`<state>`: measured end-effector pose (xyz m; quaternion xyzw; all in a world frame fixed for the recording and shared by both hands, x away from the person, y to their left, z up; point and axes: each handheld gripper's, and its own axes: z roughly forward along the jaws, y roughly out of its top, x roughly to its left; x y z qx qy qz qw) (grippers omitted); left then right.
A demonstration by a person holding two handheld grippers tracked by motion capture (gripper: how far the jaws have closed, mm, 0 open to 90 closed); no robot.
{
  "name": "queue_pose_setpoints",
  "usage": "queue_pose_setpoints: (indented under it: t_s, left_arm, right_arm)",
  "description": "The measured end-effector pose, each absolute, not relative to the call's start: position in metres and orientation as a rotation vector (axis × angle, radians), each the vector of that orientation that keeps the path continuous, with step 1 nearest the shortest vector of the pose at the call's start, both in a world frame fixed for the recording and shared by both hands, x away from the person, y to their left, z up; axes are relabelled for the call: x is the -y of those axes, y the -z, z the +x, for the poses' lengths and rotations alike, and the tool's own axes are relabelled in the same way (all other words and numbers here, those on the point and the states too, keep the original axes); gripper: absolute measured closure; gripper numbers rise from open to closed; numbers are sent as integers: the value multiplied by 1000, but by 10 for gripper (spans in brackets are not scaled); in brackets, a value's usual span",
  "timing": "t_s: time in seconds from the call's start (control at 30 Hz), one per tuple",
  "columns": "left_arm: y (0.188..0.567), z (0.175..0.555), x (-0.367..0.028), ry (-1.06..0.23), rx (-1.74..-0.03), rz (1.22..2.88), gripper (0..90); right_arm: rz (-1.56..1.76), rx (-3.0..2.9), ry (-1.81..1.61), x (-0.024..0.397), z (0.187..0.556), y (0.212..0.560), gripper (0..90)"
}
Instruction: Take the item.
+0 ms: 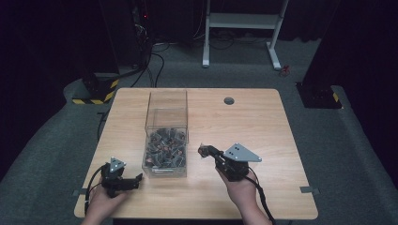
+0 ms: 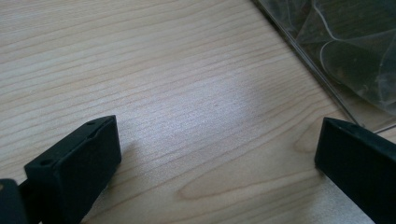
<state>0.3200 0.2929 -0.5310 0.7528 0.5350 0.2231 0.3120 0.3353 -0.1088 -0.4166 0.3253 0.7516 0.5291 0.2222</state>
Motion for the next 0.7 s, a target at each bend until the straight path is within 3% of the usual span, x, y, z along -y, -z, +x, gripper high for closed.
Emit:
queue_pose_setpoints:
  t_s: [0.7]
  left_arm:
    - [531, 320, -293, -591, -1411, 1983, 6]
  right_arm:
    - [955, -2032, -1470, 140, 335, 426, 900]
